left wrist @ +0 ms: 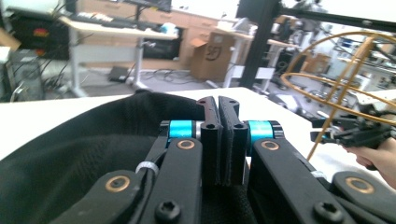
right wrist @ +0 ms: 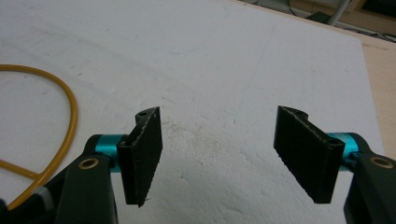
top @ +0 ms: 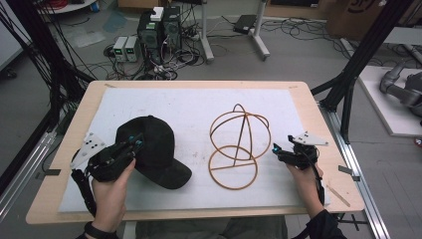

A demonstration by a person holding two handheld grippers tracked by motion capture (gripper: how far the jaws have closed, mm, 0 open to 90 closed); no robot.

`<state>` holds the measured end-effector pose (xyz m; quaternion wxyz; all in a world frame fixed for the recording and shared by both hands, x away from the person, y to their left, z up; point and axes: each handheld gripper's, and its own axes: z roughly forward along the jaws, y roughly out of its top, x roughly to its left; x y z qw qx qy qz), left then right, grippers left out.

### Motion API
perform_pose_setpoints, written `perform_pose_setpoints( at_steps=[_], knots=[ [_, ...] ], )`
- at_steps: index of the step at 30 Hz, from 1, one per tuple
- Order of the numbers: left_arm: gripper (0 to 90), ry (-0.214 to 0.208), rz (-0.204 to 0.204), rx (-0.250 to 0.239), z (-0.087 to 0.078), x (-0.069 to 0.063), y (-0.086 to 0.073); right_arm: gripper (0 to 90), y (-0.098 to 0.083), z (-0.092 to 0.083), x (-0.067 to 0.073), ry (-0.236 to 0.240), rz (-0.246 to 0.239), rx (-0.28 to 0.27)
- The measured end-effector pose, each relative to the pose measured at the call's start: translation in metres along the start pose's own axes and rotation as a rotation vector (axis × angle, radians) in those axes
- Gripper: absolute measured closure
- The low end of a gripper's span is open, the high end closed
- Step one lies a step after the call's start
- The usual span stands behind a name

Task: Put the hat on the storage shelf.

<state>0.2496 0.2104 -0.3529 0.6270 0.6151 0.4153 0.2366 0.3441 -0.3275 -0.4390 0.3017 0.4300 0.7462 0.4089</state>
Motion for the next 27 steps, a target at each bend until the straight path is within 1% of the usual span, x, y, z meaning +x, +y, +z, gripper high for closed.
perform_pose_setpoints(
  at_steps=[2,4,5,6,8,10,12,13,15,16,18,19,20,21,24,26,27],
  knots=[
    [85.2,0.009,-0.012,0.012,0.000,0.003,0.000,32.1,0.000,0.000,0.000,0.003,0.000,0.000],
    [78.4,0.010,-0.028,0.050,0.002,0.006,0.000,32.1,0.000,0.001,0.001,0.003,-0.001,0.003],
    [75.8,0.014,-0.038,0.055,0.002,0.007,-0.002,32.1,0.000,0.001,0.001,0.002,-0.002,0.002],
    [74.4,0.016,-0.036,0.059,0.003,0.007,-0.002,32.1,0.000,0.001,0.001,0.003,0.000,0.004],
    [73.7,0.022,-0.032,0.062,0.003,0.008,-0.002,32.1,0.000,0.001,0.001,0.006,-0.005,0.004],
    [73.7,0.016,-0.039,0.066,0.004,0.009,-0.002,32.1,0.000,0.002,0.002,0.007,-0.004,0.008],
    [72.9,0.019,-0.031,0.083,0.005,0.010,-0.002,32.1,0.000,0.002,0.002,0.010,-0.005,0.010],
    [72.9,0.018,-0.036,0.080,0.006,0.010,-0.003,32.1,0.000,0.003,0.002,0.011,-0.008,0.009],
    [74.5,0.017,-0.031,0.083,0.006,0.010,-0.003,32.2,0.000,0.003,0.002,0.010,-0.012,0.010],
    [76.9,0.007,-0.031,0.085,0.006,0.011,-0.004,32.2,0.000,0.003,0.003,0.015,-0.010,0.012],
    [84.0,-0.022,-0.051,0.074,0.004,0.013,-0.005,32.3,0.000,0.003,0.003,0.015,-0.014,0.012],
    [86.3,-0.032,-0.050,0.070,0.004,0.013,-0.005,32.3,0.000,0.003,0.003,0.014,-0.017,0.012],
    [86.7,-0.037,-0.042,0.066,0.003,0.013,-0.006,32.4,0.001,0.003,0.003,0.015,-0.019,0.011],
    [87.0,-0.047,-0.043,0.060,0.003,0.013,-0.006,32.4,0.001,0.003,0.003,0.015,-0.017,0.011],
    [87.5,-0.104,-0.061,0.035,0.003,0.013,-0.007,32.5,0.001,0.003,0.003,0.015,-0.019,0.012],
    [87.6,-0.125,-0.052,0.021,0.004,0.012,-0.007,32.6,0.001,0.003,0.004,0.016,-0.019,0.014],
    [87.6,-0.136,-0.054,0.015,0.005,0.011,-0.006,32.6,0.001,0.003,0.004,0.018,-0.019,0.014]
  ],
)
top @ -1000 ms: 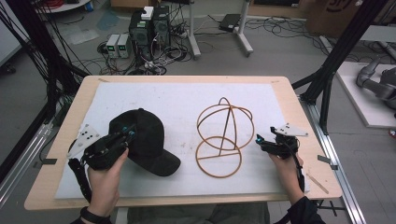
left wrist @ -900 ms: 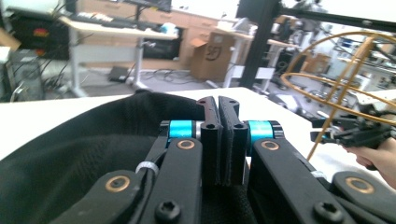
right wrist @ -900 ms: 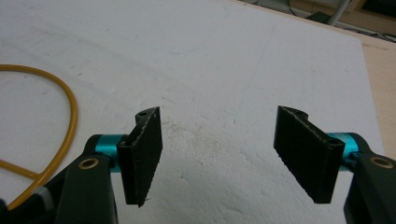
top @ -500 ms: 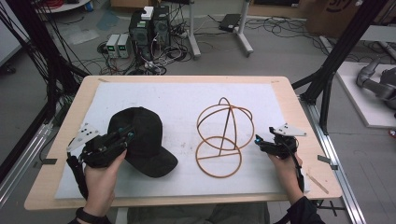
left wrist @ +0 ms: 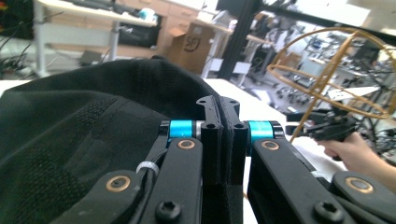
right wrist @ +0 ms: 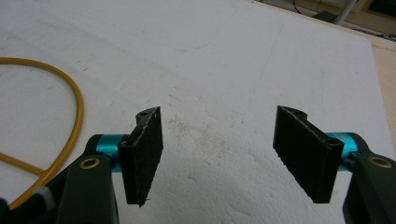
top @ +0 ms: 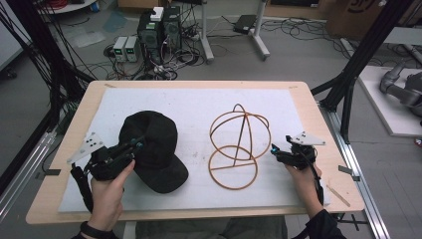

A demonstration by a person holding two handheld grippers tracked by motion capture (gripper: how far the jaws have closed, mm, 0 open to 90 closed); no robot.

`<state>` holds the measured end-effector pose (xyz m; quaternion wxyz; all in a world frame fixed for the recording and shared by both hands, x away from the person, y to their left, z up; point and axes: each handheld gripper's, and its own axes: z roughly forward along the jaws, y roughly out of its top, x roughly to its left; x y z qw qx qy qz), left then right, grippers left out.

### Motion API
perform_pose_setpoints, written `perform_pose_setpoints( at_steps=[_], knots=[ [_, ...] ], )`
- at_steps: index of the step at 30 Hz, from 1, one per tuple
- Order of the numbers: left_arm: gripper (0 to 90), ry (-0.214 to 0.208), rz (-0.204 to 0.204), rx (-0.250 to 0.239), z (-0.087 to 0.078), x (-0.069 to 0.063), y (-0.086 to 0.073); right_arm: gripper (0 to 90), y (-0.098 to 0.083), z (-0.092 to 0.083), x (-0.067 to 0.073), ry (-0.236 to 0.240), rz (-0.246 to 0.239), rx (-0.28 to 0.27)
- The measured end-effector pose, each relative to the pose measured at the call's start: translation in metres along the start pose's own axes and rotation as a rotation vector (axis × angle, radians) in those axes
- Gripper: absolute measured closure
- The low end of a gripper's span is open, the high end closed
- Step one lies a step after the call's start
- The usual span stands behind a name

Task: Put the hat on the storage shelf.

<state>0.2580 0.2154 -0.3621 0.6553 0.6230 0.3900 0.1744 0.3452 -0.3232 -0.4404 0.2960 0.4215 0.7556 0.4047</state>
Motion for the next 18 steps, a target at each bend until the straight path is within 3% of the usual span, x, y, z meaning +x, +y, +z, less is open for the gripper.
perform_pose_setpoints(
  at_steps=[9,18],
  knots=[
    [87.6,-0.061,-0.004,-0.085,0.000,-0.010,0.019,32.6,0.000,0.000,0.000,-0.001,-0.005,0.004],
    [87.6,-0.073,0.045,-0.178,-0.001,-0.024,0.062,32.7,0.000,0.000,0.001,-0.001,-0.008,0.002]
  ],
)
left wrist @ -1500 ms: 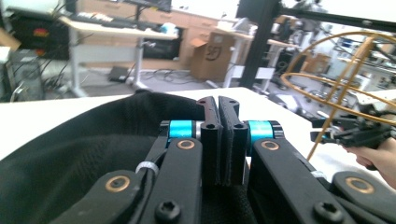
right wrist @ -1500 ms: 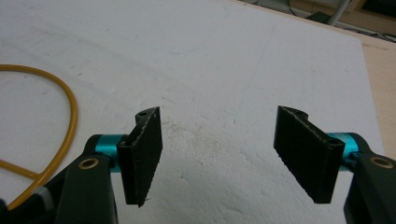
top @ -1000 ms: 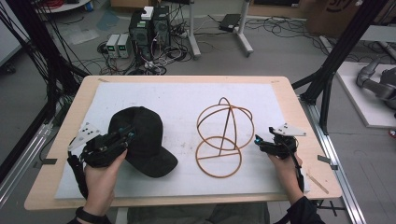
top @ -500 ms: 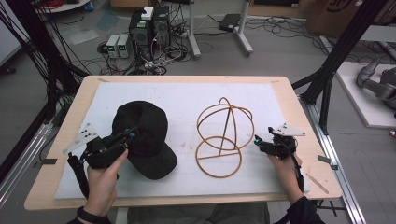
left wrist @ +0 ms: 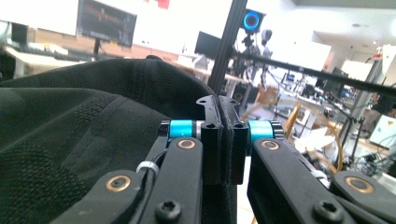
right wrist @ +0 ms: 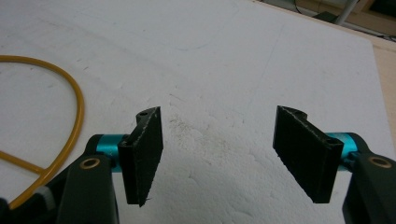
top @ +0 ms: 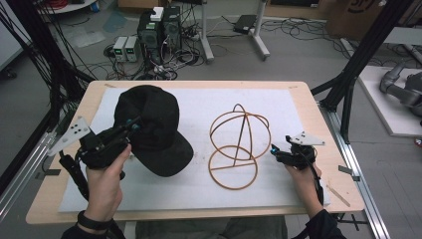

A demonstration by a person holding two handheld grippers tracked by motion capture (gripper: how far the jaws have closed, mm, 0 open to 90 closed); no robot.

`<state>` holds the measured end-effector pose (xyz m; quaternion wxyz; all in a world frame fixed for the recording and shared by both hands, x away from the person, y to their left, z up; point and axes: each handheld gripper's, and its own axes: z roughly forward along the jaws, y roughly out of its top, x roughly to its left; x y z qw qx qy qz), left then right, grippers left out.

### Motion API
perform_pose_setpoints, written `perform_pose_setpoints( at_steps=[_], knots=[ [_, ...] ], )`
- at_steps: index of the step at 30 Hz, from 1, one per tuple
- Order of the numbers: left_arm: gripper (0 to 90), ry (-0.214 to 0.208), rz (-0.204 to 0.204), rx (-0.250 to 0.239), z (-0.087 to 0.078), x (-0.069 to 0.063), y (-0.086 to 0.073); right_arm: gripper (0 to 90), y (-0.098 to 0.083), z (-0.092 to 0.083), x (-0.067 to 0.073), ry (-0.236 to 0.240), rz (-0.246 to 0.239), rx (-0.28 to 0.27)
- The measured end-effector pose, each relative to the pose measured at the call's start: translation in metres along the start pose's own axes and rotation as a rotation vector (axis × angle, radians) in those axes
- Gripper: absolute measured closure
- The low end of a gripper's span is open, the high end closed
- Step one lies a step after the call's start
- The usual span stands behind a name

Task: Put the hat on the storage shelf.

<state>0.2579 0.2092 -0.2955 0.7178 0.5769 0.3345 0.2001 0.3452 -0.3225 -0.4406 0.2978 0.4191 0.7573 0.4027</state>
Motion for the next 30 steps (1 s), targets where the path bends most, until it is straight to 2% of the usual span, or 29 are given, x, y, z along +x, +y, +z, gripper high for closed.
perform_pose_setpoints(
  at_steps=[13,18,23,26,30],
  knots=[
    [87.6,-0.055,0.037,-0.125,0.028,-0.025,0.061,32.7,0.000,0.000,0.000,0.003,0.000,0.000],
    [87.6,-0.086,0.035,-0.178,0.039,-0.037,0.081,32.7,0.000,0.000,0.000,0.003,-0.005,-0.002],
    [87.6,-0.136,0.034,-0.193,0.055,-0.052,0.087,32.7,0.000,0.000,0.000,0.004,-0.005,-0.003],
    [87.7,-0.181,0.001,-0.205,0.067,-0.059,0.086,32.7,0.000,-0.001,0.000,0.006,-0.005,-0.002],
    [87.7,-0.232,-0.022,-0.215,0.082,-0.069,0.082,32.7,0.000,-0.001,0.000,0.004,-0.008,-0.005]
  ],
)
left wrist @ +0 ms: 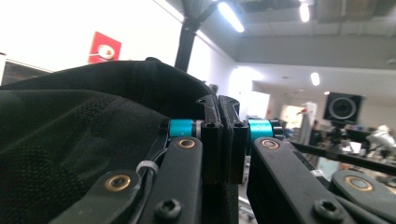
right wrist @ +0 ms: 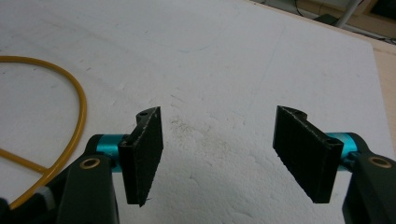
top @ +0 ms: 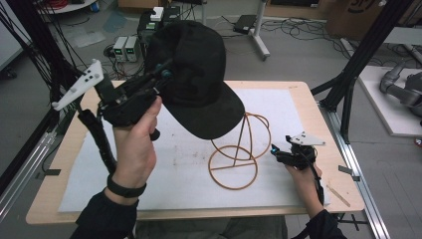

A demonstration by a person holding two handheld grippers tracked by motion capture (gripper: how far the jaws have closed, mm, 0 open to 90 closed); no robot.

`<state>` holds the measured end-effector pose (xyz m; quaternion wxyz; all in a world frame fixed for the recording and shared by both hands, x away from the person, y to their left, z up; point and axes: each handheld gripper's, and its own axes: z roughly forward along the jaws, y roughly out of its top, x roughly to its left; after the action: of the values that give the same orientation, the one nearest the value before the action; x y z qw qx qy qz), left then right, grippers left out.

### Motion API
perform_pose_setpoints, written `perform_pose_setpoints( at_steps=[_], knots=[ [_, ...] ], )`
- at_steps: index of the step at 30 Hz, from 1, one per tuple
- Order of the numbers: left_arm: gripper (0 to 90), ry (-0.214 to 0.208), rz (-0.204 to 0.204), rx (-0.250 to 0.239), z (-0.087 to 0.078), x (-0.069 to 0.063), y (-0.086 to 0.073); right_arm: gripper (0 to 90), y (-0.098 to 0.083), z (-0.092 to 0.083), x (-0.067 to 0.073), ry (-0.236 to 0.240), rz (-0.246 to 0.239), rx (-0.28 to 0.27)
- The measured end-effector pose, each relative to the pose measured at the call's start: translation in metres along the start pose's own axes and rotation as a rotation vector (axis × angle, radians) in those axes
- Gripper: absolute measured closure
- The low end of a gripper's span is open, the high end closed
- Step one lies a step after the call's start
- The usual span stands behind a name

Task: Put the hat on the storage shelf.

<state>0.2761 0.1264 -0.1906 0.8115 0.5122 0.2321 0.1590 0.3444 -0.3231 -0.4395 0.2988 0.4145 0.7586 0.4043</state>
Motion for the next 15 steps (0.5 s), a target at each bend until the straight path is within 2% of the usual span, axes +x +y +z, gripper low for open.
perform_pose_setpoints(
  at_steps=[9,15],
  knots=[
    [87.6,-0.097,-0.051,0.032,0.034,-0.015,-0.031,32.8,-0.001,-0.001,-0.001,-0.004,-0.003,-0.006],
    [87.6,-0.144,-0.083,0.075,0.046,-0.019,-0.052,32.8,-0.001,-0.003,-0.002,-0.005,-0.003,-0.006]
  ],
)
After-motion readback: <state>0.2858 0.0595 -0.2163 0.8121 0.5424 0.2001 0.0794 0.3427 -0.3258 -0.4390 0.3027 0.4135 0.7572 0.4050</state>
